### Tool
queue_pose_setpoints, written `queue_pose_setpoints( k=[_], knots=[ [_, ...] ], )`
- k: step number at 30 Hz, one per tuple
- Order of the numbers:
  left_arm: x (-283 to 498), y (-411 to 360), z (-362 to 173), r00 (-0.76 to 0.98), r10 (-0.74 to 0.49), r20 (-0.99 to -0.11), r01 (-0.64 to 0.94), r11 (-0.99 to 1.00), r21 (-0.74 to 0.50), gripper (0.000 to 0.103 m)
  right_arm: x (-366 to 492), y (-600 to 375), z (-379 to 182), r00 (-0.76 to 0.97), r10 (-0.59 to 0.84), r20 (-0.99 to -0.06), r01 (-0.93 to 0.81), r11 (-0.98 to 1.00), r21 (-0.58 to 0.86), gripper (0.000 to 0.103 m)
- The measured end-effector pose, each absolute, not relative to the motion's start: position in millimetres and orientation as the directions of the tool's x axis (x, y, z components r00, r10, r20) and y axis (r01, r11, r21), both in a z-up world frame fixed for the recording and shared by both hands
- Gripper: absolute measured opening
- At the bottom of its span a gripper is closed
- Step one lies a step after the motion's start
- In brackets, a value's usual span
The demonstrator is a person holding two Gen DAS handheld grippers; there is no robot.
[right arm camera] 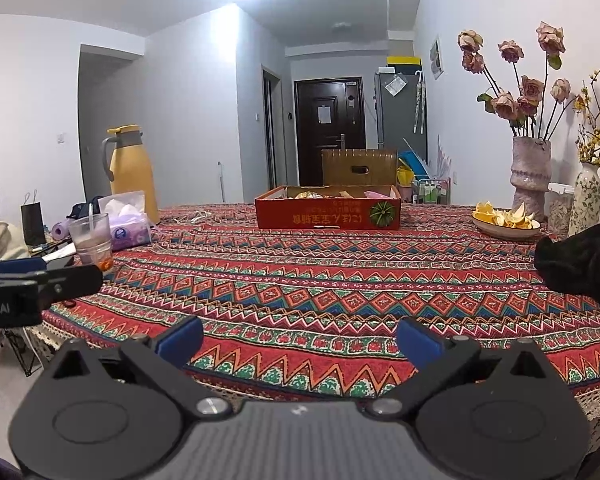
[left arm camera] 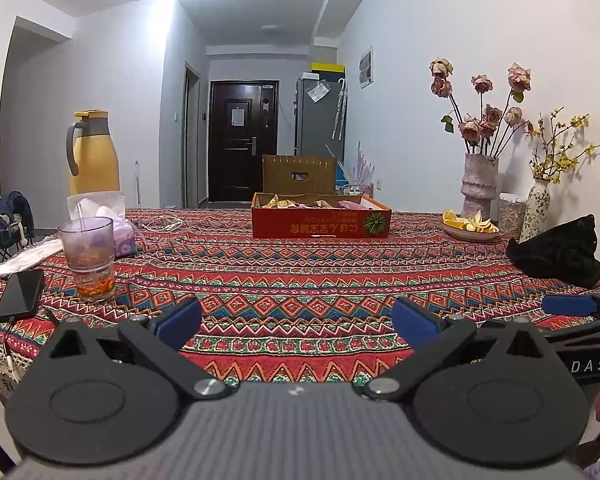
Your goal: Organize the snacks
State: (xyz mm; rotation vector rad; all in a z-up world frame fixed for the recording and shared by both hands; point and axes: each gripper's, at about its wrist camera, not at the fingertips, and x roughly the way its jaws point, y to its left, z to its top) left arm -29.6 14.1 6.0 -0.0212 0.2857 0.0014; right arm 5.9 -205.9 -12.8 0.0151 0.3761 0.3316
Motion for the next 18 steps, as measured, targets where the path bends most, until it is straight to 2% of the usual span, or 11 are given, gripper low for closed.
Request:
queue_pose_setpoints(
  k=[18],
  knots=[
    [-29.7,15.1,7.9,0.959,-0.001,-0.282,-0.005,1.0,-0.02,0.103,6.9,-207.0,-15.0,0.871,0.319,-0.373,-0.31,0.947,0.086,0.103]
  ],
)
